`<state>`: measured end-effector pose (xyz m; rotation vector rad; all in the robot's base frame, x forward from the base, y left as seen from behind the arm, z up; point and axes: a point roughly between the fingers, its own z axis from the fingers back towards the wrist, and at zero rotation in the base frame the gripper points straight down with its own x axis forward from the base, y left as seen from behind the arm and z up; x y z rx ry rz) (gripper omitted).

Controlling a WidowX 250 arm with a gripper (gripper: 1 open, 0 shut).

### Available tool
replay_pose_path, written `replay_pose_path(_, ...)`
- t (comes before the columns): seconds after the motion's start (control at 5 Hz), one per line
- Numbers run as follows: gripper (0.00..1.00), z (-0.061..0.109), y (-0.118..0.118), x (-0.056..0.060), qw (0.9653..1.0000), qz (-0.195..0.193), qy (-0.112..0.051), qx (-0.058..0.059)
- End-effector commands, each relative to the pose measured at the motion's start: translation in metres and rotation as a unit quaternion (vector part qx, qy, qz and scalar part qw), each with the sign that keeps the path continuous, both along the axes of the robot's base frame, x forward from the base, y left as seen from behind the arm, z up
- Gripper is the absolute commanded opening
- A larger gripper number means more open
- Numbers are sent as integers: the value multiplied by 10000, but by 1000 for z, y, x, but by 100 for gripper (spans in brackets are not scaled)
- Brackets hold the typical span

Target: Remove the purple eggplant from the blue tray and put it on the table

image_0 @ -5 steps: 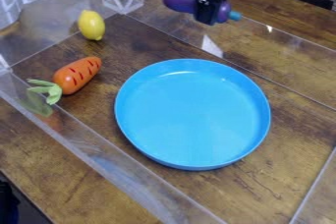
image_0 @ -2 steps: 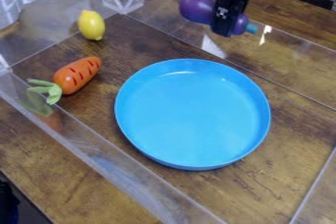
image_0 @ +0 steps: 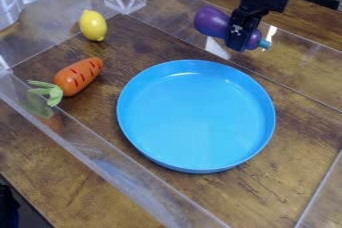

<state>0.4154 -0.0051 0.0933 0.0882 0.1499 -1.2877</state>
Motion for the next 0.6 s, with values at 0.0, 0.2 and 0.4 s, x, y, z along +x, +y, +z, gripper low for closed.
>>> replay_pose_path(0.0,0,35,-20,-6,9992,-130,-386,-61)
replay_pose_path(0.2,0,22,-45,-21,9981,-494,-358,-86)
replay_pose_path(0.4,0,15,-54,-27,9975,-575,-404,-100)
